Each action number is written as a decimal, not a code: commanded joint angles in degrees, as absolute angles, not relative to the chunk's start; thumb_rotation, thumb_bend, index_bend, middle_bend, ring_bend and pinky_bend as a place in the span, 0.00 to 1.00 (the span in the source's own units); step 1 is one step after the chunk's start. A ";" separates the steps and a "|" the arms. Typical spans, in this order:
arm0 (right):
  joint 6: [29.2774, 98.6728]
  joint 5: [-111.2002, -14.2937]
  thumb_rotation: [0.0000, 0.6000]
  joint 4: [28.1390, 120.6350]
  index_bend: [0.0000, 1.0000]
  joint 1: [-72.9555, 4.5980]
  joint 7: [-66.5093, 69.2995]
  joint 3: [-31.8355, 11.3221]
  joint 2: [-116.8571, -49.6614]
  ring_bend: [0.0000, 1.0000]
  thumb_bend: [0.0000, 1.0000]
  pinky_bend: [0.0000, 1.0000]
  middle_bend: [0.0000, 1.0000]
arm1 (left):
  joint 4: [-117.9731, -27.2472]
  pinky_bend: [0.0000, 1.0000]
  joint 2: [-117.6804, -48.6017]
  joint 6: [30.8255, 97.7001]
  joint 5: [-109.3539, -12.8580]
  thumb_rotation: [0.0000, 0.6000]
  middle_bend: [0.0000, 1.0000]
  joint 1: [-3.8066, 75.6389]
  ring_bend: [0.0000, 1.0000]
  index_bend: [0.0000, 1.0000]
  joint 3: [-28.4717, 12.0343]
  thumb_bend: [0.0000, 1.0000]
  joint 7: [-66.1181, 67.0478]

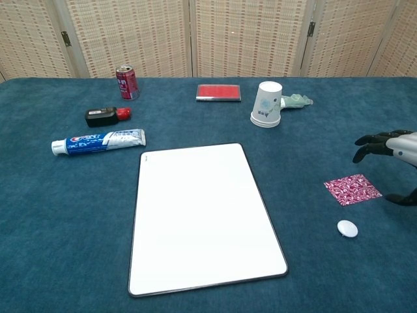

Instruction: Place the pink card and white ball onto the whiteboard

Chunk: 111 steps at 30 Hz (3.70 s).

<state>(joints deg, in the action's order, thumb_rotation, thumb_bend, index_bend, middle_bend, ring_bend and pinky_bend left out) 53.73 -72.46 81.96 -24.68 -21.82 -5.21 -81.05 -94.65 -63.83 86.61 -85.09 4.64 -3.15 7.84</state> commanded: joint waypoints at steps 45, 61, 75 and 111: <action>51.92 -68.15 1.00 75.96 0.31 -29.28 -23.10 -2.91 -86.38 0.05 0.35 0.00 0.08 | -93.16 0.00 -63.94 86.67 -84.43 1.00 0.18 3.75 0.16 0.21 -2.70 0.18 6.25; 54.13 -69.75 1.00 77.05 0.34 -28.90 -21.30 -2.82 -85.37 0.06 0.35 0.00 0.09 | -93.52 0.00 -64.00 86.75 -84.71 1.00 0.18 3.78 0.16 0.20 -2.71 0.18 6.69; 54.33 -71.91 1.00 86.82 0.35 -32.15 -22.84 -5.11 -81.97 0.05 0.35 0.00 0.09 | -94.17 0.00 -63.46 87.23 -85.24 1.00 0.18 3.45 0.16 0.20 -2.39 0.18 7.45; 55.93 -67.31 1.00 95.42 0.15 -41.91 -34.83 -0.81 -86.10 0.07 0.35 0.00 0.09 | -94.03 0.00 -63.28 87.34 -85.39 1.00 0.18 3.17 0.16 0.20 -2.49 0.18 6.63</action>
